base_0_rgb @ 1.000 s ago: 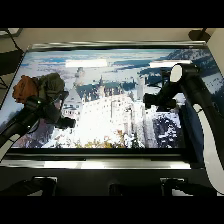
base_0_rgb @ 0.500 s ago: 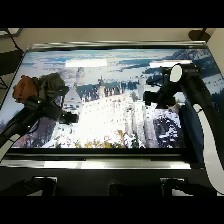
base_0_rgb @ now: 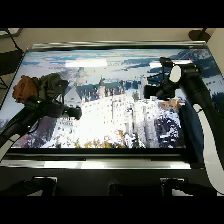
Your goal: Fold the shirts.
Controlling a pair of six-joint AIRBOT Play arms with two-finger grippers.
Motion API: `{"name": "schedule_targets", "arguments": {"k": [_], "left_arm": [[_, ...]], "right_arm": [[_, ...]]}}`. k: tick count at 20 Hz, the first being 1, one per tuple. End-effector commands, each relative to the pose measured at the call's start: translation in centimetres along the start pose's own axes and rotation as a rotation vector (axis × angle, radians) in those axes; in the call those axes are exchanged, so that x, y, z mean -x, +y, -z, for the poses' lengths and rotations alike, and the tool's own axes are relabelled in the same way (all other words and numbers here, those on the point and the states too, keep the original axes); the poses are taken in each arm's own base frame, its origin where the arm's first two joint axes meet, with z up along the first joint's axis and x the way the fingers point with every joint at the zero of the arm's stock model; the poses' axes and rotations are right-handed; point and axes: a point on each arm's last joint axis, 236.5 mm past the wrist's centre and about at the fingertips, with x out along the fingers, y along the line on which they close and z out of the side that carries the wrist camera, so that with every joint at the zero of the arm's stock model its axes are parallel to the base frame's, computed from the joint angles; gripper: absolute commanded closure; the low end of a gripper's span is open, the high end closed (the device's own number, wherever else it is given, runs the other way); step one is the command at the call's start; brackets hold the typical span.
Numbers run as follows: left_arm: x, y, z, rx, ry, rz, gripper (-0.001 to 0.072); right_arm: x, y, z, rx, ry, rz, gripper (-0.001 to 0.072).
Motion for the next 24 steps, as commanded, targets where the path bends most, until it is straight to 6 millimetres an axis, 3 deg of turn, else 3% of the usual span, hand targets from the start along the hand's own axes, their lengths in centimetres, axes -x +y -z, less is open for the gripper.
{"name": "schedule_targets", "arguments": {"k": [1,3,4,5,7,8,9,10,12,17,22,23,24], "left_arm": [[1.6,1.0,-7.2,-0.021,-0.279,-0.013,-0.0013],[4.9,5.2,-13.5,0.123,-0.515,-0.051,0.0023],[6.0,8.8,-15.3,0.302,-0.582,-0.055,0.0139],[6.3,13.5,-15.7,0.556,-0.611,-0.056,0.0155],[4.7,21.4,-13.8,1.029,-0.597,-0.020,0.0099],[3.1,24.0,-12.2,1.181,-0.553,-0.002,0.0059],[1.3,25.4,-10.3,1.276,-0.483,0.007,0.0059],[-0.5,26.1,-8.7,1.338,-0.412,0.014,0.0059],[-3.8,26.2,-7.5,1.404,-0.353,0.028,0.0059],[-9.6,25.2,-10.7,1.553,-0.512,0.130,0.0060],[-12.5,25.9,-13.2,1.746,-0.730,0.285,0.0074],[-12.4,26.3,-13.8,1.751,-0.782,0.314,0.0127],[-12.2,26.8,-14.2,1.752,-0.833,0.338,0.0250]], "right_arm": [[0.1,0.3,-2.0,0.008,-0.083,-0.013,0.0006],[0.0,0.2,-1.1,0.011,-0.048,-0.005,0.0011],[0.0,0.0,-0.4,0.011,-0.019,0.000,0.0017],[-0.1,-0.1,0.0,0.013,-0.001,0.004,0.0032],[-0.1,-0.1,0.3,0.014,0.013,0.006,0.0039],[-0.1,-0.1,0.3,0.014,0.014,0.005,0.0039],[-0.1,-0.1,0.3,0.013,0.013,0.004,0.0039],[-0.1,0.0,0.3,0.013,0.011,0.002,0.0039],[-0.1,0.0,0.1,0.013,0.005,0.000,0.0040],[-0.1,0.2,0.1,0.017,0.006,-0.007,0.0040],[0.0,1.7,0.7,-0.005,0.030,-0.071,0.0040],[0.0,2.1,1.0,-0.011,0.042,-0.089,0.0040],[0.1,2.5,1.1,-0.016,0.050,-0.104,0.0041]]}}
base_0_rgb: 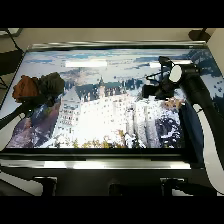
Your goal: Fold the shirts.
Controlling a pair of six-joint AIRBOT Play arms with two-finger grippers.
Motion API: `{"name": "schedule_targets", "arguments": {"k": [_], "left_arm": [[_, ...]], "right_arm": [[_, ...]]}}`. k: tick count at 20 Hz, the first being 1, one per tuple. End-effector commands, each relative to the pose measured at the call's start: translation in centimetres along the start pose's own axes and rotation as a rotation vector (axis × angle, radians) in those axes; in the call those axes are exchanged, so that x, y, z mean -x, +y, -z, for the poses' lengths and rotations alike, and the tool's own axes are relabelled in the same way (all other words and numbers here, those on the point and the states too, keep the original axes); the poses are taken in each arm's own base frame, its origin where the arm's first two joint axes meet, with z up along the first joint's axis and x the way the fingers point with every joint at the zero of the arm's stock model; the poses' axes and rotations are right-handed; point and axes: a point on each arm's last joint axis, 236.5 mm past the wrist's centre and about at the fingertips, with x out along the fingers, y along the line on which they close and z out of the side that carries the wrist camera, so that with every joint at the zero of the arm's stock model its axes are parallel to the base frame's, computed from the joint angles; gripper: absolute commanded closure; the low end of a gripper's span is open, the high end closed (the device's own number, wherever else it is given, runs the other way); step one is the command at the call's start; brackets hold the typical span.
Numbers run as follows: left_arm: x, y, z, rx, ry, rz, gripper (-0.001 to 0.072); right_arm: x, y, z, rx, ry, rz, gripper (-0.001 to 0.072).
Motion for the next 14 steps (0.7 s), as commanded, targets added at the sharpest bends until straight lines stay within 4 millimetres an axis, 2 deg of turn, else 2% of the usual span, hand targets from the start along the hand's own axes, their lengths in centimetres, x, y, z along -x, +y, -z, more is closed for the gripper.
{"name": "schedule_targets", "arguments": {"k": [1,2,3,4,6,7,8,9,11,13,14], "left_arm": [[-1.2,-2.1,-0.9,0.127,-0.055,0.184,0.0352],[-1.2,-2.1,-0.8,0.138,-0.051,0.181,0.0469],[-1.1,-2.7,-0.5,0.116,-0.042,0.201,0.0675],[-0.5,-4.4,0.1,0.063,-0.027,0.261,0.0680],[2.4,-10.5,2.3,-0.083,0.018,0.487,0.0682],[5.1,-14.2,4.3,-0.186,0.056,0.630,0.0683],[8.9,-17.8,7.3,-0.317,0.117,0.781,0.0684],[12.7,-20.3,10.6,-0.411,0.199,0.870,0.0684],[19.5,-22.9,16.4,-0.608,0.316,0.941,0.0684],[24.2,-23.2,19.8,-0.751,0.352,0.872,0.0684],[26.5,-23.2,20.8,-0.834,0.339,0.852,0.0685]], "right_arm": [[0.0,1.5,0.7,-0.019,0.032,-0.060,0.0041],[0.1,1.5,0.8,-0.019,0.035,-0.061,0.0041],[0.1,1.5,0.8,-0.017,0.033,-0.060,0.0041],[0.3,1.5,0.6,0.002,0.023,-0.059,0.0041],[1.5,0.9,0.2,0.054,-0.012,-0.034,0.0041],[2.6,0.3,-0.4,0.068,-0.052,-0.002,0.0041],[4.1,-0.3,-1.2,0.083,-0.106,0.030,0.0041],[6.0,-0.8,-2.1,0.097,-0.170,0.056,0.0041],[10.4,-1.3,-3.5,0.119,-0.297,0.093,0.0041],[14.6,-1.4,-3.6,0.117,-0.393,0.102,0.0041],[16.6,-1.3,-3.1,0.106,-0.425,0.095,0.0041]]}}
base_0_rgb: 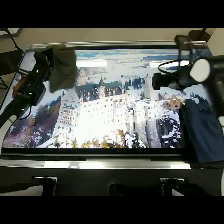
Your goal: Fold the shirts.
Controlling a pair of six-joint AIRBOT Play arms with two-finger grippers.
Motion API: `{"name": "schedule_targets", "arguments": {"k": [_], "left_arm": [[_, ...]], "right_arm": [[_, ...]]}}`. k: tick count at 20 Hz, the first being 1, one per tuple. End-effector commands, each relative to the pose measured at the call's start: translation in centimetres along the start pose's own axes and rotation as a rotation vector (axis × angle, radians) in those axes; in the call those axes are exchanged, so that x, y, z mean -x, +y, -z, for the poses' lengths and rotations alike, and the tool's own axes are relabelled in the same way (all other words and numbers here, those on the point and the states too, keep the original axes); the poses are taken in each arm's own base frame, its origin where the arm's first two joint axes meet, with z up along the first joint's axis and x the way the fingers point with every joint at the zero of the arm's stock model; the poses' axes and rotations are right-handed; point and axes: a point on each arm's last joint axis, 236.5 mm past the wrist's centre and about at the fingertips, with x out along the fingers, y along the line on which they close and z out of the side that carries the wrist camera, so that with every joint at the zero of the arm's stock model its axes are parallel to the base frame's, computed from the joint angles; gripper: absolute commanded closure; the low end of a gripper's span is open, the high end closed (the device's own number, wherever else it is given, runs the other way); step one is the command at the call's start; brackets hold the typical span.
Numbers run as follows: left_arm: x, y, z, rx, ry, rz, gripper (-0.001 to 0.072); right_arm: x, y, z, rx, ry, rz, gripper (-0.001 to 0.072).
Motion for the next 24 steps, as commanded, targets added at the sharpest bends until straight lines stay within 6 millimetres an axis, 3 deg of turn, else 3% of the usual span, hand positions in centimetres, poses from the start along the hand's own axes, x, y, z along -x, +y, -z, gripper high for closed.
{"name": "schedule_targets", "arguments": {"k": [1,3,4,5,7,9,10,13,17,18,19,21,24], "left_arm": [[3.2,-9.3,4.4,-0.319,0.179,-0.009,0.0685],[5.5,-12.6,7.1,-0.403,0.287,0.015,0.0685],[6.9,-12.8,9.3,-0.388,0.395,0.006,0.0685],[8.9,-11.5,12.4,-0.374,0.558,-0.046,0.0685],[15.2,-5.8,18.0,-0.449,0.931,-0.246,0.0684],[21.5,-1.1,21.0,-0.548,1.208,-0.390,0.0683],[23.9,0.1,22.3,-0.562,1.307,-0.413,0.0683],[26.6,2.4,25.8,-0.576,1.415,-0.404,0.0682],[27.4,6.4,29.8,-0.534,1.534,-0.464,0.0669],[27.4,7.3,30.2,-0.514,1.555,-0.491,0.0397],[27.2,7.6,29.9,-0.501,1.571,-0.505,0.0030],[25.7,7.6,26.3,-0.544,1.554,-0.543,-0.0013],[23.5,6.9,17.5,-0.592,1.441,-0.643,-0.0013]], "right_arm": [[6.8,-1.1,-1.5,-0.010,-0.146,0.038,0.0041],[9.4,-1.3,0.0,-0.036,-0.132,0.039,0.0041],[10.2,-1.5,1.1,-0.051,-0.104,0.044,0.0041],[10.9,-1.7,2.6,-0.055,-0.056,0.052,0.0041],[11.4,-2.2,5.9,-0.063,0.073,0.075,0.0041],[11.5,-2.4,8.5,-0.097,0.183,0.093,0.0042],[11.4,-2.4,9.2,-0.112,0.210,0.097,0.0043],[10.1,-2.4,10.1,-0.117,0.246,0.099,0.0044],[5.1,-2.5,11.9,-0.131,0.313,0.105,0.0043],[3.1,-1.9,12.3,-0.137,0.329,0.077,0.0042],[1.1,-0.8,12.0,-0.150,0.322,0.032,0.0040],[-1.9,1.6,10.9,-0.184,0.313,-0.070,0.0038],[-5.4,3.0,7.9,-0.379,0.283,-0.248,0.0039]]}}
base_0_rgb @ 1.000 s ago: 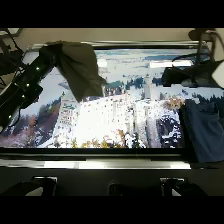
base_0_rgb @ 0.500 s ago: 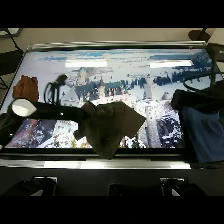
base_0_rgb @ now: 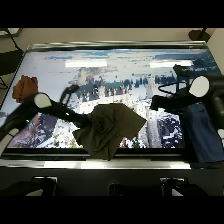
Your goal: Fold the shirts.
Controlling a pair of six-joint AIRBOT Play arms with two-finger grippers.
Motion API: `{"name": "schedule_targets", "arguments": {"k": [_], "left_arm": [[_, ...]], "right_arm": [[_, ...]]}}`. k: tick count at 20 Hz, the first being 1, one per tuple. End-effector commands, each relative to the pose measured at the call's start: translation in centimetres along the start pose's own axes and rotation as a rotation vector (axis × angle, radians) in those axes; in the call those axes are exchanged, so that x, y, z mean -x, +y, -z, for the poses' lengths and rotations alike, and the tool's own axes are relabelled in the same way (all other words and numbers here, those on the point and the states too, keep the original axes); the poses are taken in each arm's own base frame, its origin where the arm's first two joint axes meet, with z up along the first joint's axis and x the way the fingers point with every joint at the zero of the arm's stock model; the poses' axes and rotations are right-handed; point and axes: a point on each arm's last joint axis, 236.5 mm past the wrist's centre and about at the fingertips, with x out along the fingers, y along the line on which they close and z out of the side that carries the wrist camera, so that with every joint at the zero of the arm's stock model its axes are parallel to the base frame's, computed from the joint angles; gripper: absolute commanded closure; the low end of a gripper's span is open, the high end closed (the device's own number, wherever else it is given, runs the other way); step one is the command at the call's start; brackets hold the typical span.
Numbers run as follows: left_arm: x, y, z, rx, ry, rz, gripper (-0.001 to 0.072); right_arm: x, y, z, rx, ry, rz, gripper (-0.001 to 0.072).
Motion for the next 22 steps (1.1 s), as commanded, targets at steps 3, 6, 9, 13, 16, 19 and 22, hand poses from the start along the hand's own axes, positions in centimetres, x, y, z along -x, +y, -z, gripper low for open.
{"name": "schedule_targets", "arguments": {"k": [3,6,9,13,16,19,22], "left_arm": [[7.1,9.4,2.3,0.232,0.030,-0.103,0.0050],[3.5,10.8,7.5,0.443,0.121,0.024,0.0051],[-1.8,9.8,10.6,0.584,0.131,0.124,0.0051],[-5.7,8.1,9.1,0.739,0.010,0.230,0.0125],[-6.9,8.9,9.2,0.761,0.005,0.207,0.0196],[-7.4,9.7,8.2,0.784,-0.046,0.171,0.0240],[-8.2,9.1,8.0,0.768,-0.041,0.160,0.0377]], "right_arm": [[-4.8,0.1,-4.9,-0.280,0.036,-0.343,0.0041],[-7.8,-3.1,-3.4,-0.294,0.153,-0.305,0.0044],[-10.9,-3.9,-1.4,-0.252,0.261,-0.276,0.0043],[-13.6,-3.7,-0.1,-0.223,0.327,-0.273,0.0042],[-13.9,-3.6,-0.1,-0.206,0.328,-0.277,0.0042],[-13.9,-3.7,-0.1,-0.203,0.327,-0.272,0.0041],[-14.0,-3.8,-0.3,-0.206,0.318,-0.271,0.0039]]}}
